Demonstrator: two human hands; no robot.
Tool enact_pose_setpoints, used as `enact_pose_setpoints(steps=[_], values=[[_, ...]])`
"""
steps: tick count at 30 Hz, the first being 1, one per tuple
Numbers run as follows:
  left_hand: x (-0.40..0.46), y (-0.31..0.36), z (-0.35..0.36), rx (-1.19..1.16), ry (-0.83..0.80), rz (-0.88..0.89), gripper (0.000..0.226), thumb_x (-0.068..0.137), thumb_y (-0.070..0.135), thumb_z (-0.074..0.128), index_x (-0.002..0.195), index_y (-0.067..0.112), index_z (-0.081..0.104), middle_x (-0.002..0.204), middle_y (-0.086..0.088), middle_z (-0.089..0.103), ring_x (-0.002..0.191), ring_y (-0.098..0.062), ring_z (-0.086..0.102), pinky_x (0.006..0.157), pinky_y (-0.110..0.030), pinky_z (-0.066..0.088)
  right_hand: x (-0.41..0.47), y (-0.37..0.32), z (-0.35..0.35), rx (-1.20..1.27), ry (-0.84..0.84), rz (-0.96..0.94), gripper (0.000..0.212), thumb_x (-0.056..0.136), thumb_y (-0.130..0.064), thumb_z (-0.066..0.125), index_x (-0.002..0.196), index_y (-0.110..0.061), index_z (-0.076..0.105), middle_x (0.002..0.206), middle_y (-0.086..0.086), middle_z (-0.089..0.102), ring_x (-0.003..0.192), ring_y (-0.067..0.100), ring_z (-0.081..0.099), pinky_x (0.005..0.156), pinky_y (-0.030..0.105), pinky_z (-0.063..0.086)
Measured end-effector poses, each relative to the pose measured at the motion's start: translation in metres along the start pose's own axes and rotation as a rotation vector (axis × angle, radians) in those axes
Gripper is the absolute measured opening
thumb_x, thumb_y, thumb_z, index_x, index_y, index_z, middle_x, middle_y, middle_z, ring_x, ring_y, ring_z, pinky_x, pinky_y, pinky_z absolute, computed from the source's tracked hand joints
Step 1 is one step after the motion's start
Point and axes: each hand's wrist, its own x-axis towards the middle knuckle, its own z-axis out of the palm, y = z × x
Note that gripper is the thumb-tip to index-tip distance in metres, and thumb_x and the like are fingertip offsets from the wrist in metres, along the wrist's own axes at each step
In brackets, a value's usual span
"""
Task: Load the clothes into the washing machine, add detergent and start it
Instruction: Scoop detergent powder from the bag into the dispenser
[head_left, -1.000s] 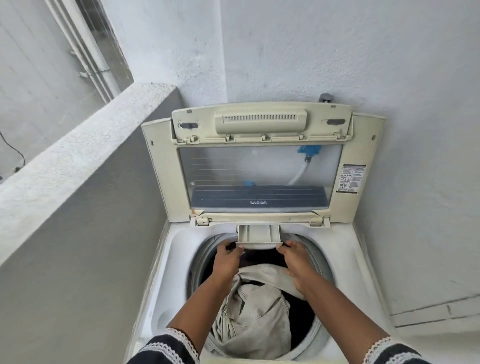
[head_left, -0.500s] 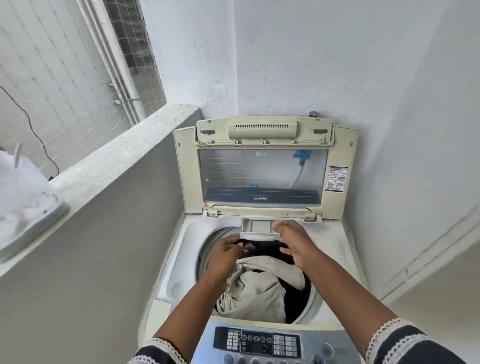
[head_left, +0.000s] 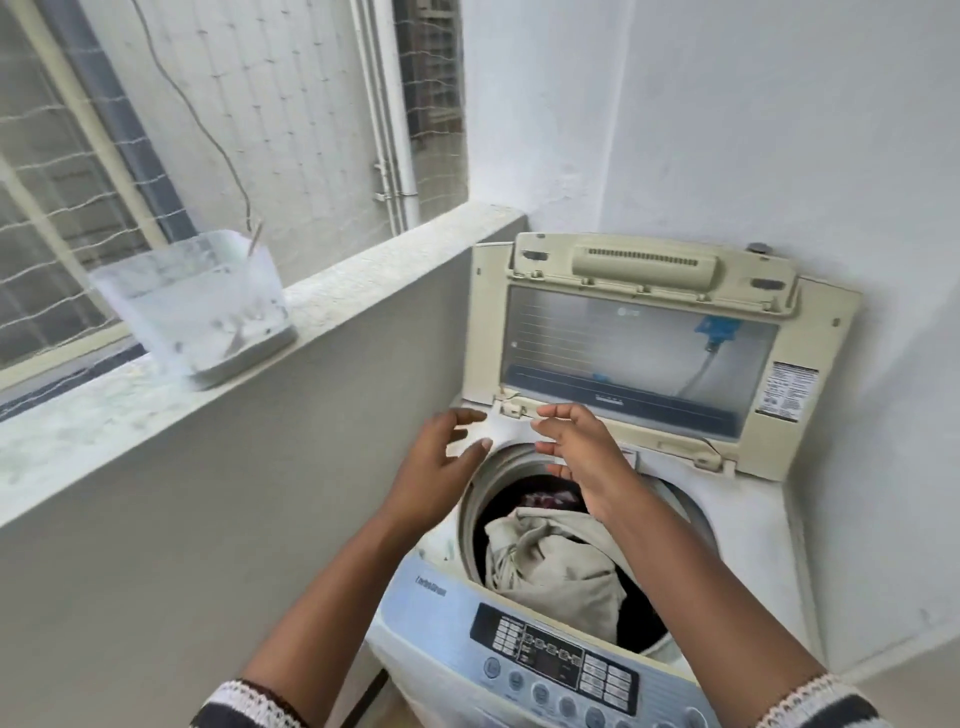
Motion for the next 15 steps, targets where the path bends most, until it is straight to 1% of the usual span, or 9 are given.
enact_pose_setpoints(steps=[2,3,4,6,7,9,11,15], values=[[-0.001,0.005,-0.023,0.045,0.033,0.067,0.024,0.094,0.024,0.063,0.114,0.035,0.057,0.125,0.009,0.052,0.114,0.002,0.051,0.095,-0.023,0.047,-0.007,-0.010,0.017,-0.042,-0.060,-0.047,0.013,0.091,-0.021,0.065,0.104,-0.023,0.064,0.109,0.000,0.069,0.095,0.018,0.064,0.082,0.035,0.049],[-0.003,0.007,-0.036,0.075,0.065,0.105,0.024,0.094,0.024,0.063,0.115,0.034,0.057,0.124,0.010,0.052,0.115,0.003,0.050,0.097,-0.028,0.048,-0.012,-0.015,0.027,-0.068,-0.093,-0.069,0.014,0.092,-0.021,0.065,0.106,-0.022,0.064,0.105,0.001,0.068,0.095,0.017,0.064,0.082,0.035,0.049],[-0.005,0.008,-0.052,0.112,0.105,0.151,0.025,0.094,0.024,0.063,0.117,0.032,0.058,0.122,0.011,0.052,0.115,0.005,0.050,0.097,-0.030,0.048,-0.017,-0.020,0.039,-0.095,-0.131,-0.094,0.015,0.092,-0.021,0.065,0.107,-0.022,0.064,0.102,0.002,0.065,0.094,0.017,0.063,0.080,0.033,0.048],[-0.009,0.012,-0.075,0.181,0.162,0.255,0.025,0.094,0.023,0.063,0.118,0.029,0.059,0.121,0.013,0.051,0.116,0.006,0.050,0.096,-0.027,0.047,-0.024,-0.028,0.054,-0.129,-0.186,-0.139,0.016,0.093,-0.020,0.065,0.109,-0.020,0.064,0.098,0.003,0.061,0.093,0.016,0.061,0.075,0.031,0.045],[-0.012,0.013,-0.087,0.211,0.187,0.293,0.025,0.094,0.023,0.062,0.118,0.029,0.059,0.122,0.013,0.051,0.118,0.004,0.050,0.096,-0.026,0.046,-0.028,-0.033,0.064,-0.146,-0.210,-0.164,0.017,0.092,-0.020,0.065,0.109,-0.019,0.064,0.098,0.003,0.061,0.092,0.016,0.061,0.074,0.030,0.044],[-0.019,0.014,-0.117,0.260,0.240,0.345,0.024,0.095,0.022,0.061,0.118,0.029,0.060,0.126,0.013,0.050,0.122,-0.002,0.050,0.098,-0.026,0.044,-0.034,-0.046,0.090,-0.178,-0.257,-0.207,0.017,0.092,-0.020,0.066,0.109,-0.020,0.064,0.099,0.002,0.063,0.090,0.014,0.062,0.074,0.028,0.045],[-0.024,0.015,-0.147,0.311,0.298,0.382,0.022,0.095,0.021,0.061,0.116,0.027,0.062,0.128,0.011,0.050,0.125,-0.003,0.048,0.101,-0.027,0.041,-0.038,-0.060,0.118,-0.201,-0.308,-0.237,0.018,0.091,-0.020,0.066,0.109,-0.022,0.064,0.101,0.002,0.065,0.091,0.015,0.063,0.075,0.027,0.047],[-0.028,0.012,-0.203,0.380,0.472,0.470,0.020,0.090,0.016,0.060,0.108,0.020,0.067,0.129,0.003,0.052,0.129,-0.011,0.046,0.106,-0.031,0.037,-0.040,-0.090,0.168,-0.248,-0.407,-0.333,0.022,0.092,-0.021,0.066,0.113,-0.022,0.061,0.099,-0.001,0.063,0.091,0.016,0.060,0.078,0.032,0.046]])
